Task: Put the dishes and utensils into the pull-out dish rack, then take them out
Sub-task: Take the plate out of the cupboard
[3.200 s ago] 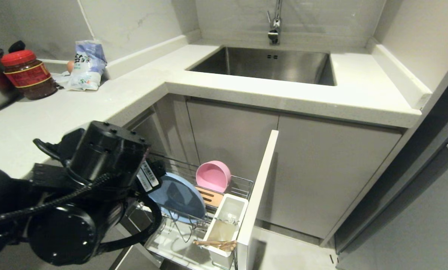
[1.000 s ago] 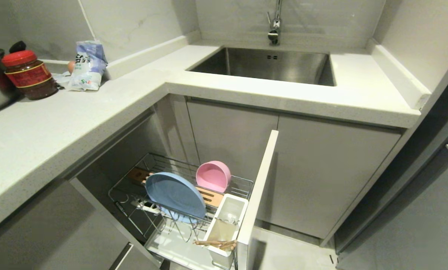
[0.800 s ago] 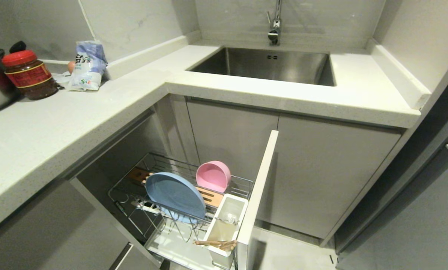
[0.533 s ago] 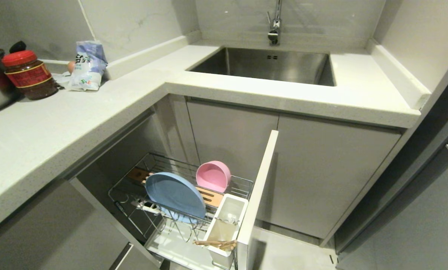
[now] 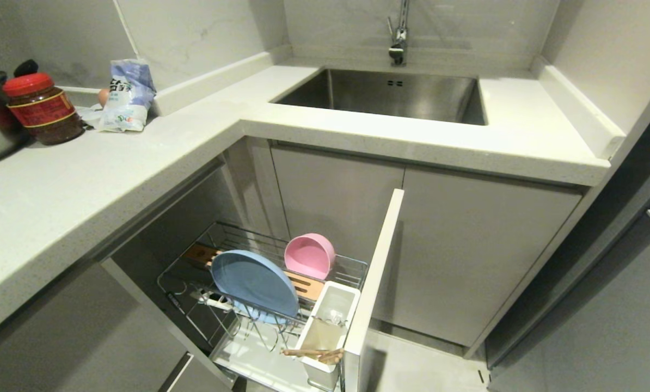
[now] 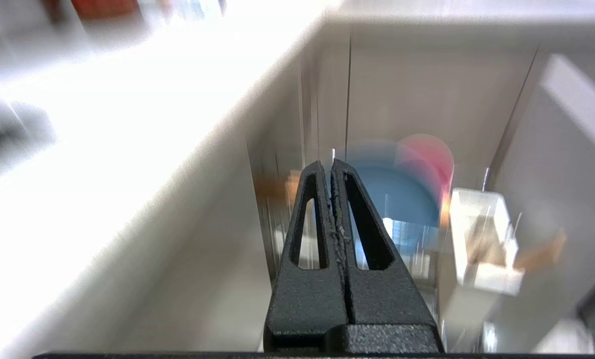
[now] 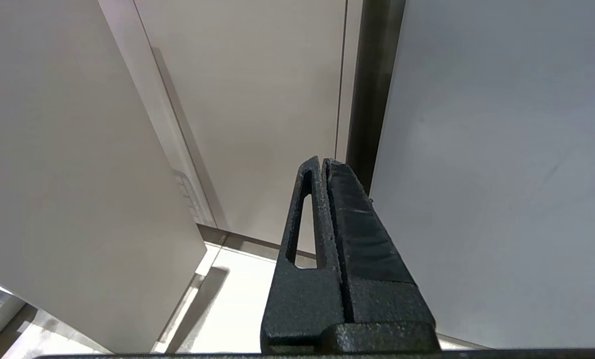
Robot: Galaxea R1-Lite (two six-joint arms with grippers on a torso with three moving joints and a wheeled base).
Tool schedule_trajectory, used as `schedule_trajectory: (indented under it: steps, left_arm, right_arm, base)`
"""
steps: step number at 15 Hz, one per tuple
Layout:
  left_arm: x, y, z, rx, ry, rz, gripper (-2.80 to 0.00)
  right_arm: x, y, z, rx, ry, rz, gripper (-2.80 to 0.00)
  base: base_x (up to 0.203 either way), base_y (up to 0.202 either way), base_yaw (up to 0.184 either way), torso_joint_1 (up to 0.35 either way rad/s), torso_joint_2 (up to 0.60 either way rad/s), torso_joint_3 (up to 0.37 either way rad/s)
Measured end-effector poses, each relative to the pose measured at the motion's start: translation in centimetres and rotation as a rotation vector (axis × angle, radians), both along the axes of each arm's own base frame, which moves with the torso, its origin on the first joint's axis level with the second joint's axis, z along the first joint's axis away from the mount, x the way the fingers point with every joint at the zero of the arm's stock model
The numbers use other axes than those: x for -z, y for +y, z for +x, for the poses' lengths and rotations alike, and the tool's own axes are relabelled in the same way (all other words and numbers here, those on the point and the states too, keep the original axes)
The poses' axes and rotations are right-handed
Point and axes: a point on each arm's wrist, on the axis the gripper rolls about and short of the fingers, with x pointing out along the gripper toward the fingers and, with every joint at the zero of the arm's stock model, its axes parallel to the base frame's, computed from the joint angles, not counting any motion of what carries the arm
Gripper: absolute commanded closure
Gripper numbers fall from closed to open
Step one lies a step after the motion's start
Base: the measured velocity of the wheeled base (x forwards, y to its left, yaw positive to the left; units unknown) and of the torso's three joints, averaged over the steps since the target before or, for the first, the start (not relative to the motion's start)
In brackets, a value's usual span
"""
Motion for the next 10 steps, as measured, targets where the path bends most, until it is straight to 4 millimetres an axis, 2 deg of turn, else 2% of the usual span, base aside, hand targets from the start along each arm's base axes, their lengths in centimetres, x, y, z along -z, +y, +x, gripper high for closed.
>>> schedule_trajectory:
  steps: [2,4,6,9,10]
  left_arm:
    - [-5.4,0.0,-0.6,-0.003,-0.052,0.000,0.00]
    - [-10.6,0.0,0.4,-0.005,-0.066,-0.015,0.00]
    - [-15.6,0.0,3.1,0.013,-0.074,-0.061,0.00]
    - [-20.7,-0.1,8.7,0.068,-0.060,-0.172,0.00]
    - [-21.7,-0.4,10.6,0.095,-0.038,-0.232,0.00]
  right_arm:
    - [0.0,0.0,0.0,0.000,0.000,0.000,0.00]
    - [0.0,0.0,0.0,0.000,0.000,0.000,0.00]
    - [0.0,0.0,0.0,0.000,0.000,0.000,0.00]
    - [0.0,0.0,0.0,0.000,0.000,0.000,0.00]
    - [0.0,0.0,0.0,0.000,0.000,0.000,0.00]
  base:
    - [0.000,0.000,0.000,0.000,0.00,0.000]
    - [0.000,0.000,0.000,0.000,0.00,0.000]
    - [0.000,0.000,0.000,0.000,0.00,0.000]
    - [0.000,0.000,0.000,0.000,0.00,0.000]
    - [0.000,0.000,0.000,0.000,0.00,0.000]
